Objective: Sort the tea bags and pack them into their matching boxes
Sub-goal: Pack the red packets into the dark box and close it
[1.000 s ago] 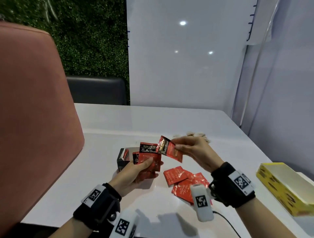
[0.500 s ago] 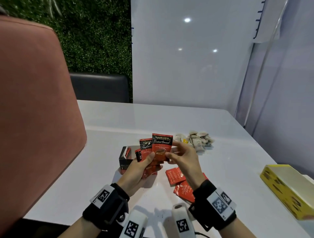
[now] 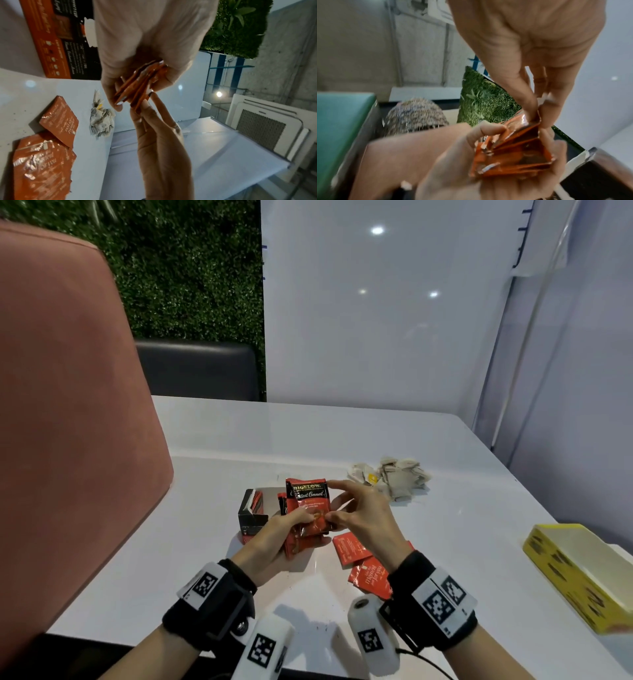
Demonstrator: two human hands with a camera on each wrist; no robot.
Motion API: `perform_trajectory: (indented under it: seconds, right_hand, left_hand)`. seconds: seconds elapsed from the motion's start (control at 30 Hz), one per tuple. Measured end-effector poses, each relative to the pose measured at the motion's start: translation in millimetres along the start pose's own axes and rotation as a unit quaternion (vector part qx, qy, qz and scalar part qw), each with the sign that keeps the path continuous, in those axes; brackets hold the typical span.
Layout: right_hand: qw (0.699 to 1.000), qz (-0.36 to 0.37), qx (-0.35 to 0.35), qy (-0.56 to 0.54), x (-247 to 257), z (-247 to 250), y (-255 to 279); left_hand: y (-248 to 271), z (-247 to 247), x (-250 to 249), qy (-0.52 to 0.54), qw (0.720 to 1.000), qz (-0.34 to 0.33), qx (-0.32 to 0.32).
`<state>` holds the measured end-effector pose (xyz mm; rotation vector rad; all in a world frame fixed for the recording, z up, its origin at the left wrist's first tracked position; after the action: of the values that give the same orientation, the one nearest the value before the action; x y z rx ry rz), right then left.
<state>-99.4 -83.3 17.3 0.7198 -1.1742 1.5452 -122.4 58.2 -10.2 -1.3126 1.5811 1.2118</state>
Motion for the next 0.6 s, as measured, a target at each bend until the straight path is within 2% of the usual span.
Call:
perform_trajectory:
  seconds: [0.1,0.2,0.27,0.37,0.43,0.5,0.6]
  right_hand:
    - [0.992,0.037,0.028,0.117,1.2,-7.7,1.0]
    - [0.945,0.137,0.064,0.289,13.7,-6.4,0.8]
    - [0.926,0.198,0.140,0.291,27.3,-7.6,0.1]
    - [0.892,0.209,0.263,0.302,32.6,-22.7,3.1]
    - [0.884,0.224,0.276,0.305,28.2,-32.4,5.1]
    - [0.892,0.242,0.266,0.275,28.3,-35.4,5.3]
    - [0.893,0.253,0.280,0.246,28.3,-37.2,5.1]
  left_hand:
    - [-4.1,4.0,1.9,0.030,0.999,0.042,0.015]
    - [-9.8,10.9,3.6,0.043,0.997,0.063,-0.002]
    - [-12.0,12.9,3.8,0.037,0.997,0.067,-0.011]
    - [-7.8,7.2,3.1,0.019,0.995,0.094,-0.025]
    - [-9.8,8.1,4.2,0.018,0.993,0.106,-0.037]
    - [-15.8,12.5,7.3,0.050,0.992,0.106,-0.047]
    - [-10.8,9.4,9.8,0.069,0.990,0.122,-0.027]
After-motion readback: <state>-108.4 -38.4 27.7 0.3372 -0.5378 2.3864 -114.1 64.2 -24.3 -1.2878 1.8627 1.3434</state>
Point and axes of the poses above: each hand's wrist, its own y-axis away from the middle knuckle, its own z-axis out of the back of the hand, x = y × z, the point moved 3 cm from there along -y, towards the middle knuckle, and after that the axes turned 12 degrees about -x, right-handed, at the moved point
